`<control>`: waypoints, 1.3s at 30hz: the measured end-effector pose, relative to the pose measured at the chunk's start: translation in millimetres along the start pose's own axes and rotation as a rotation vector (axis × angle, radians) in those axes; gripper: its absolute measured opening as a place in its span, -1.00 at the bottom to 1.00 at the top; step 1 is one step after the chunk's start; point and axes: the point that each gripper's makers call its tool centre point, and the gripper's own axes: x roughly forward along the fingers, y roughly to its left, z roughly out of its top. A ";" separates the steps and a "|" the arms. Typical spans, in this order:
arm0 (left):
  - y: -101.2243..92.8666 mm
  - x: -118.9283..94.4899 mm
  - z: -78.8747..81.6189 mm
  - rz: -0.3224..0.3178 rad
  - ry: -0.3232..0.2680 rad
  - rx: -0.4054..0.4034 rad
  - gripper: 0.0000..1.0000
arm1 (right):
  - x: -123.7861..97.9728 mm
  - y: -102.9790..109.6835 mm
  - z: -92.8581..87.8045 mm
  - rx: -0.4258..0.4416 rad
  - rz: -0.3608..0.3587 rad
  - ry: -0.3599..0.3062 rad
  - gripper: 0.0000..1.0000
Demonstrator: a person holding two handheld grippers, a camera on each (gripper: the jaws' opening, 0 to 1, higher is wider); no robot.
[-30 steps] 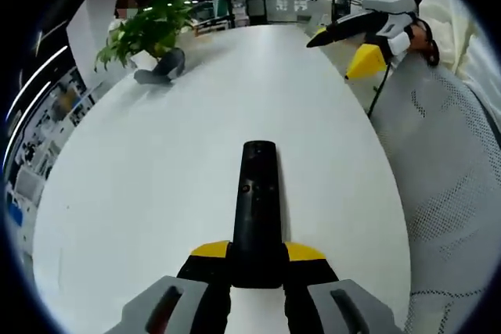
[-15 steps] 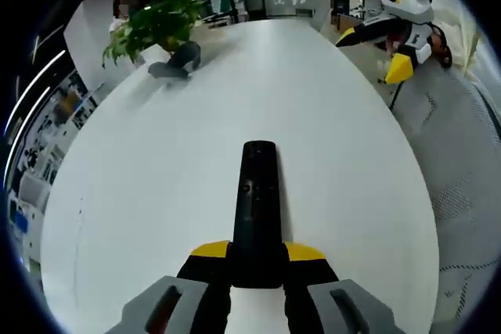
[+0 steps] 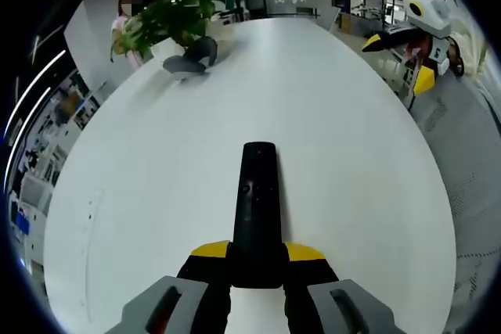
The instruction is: Press the specified remote control buttons in sequence, fully releasing each button before pressing the next.
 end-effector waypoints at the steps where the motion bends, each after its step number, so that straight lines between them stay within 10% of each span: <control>1: 4.1 1.2 -0.2 0.001 0.002 0.000 -0.54 | 0.1 0.1 -0.4 -0.001 0.000 0.002 0.66; 39: 105.4 30.3 -4.2 0.027 0.082 0.062 -0.53 | 7.4 0.6 -12.1 -0.010 0.006 0.065 0.65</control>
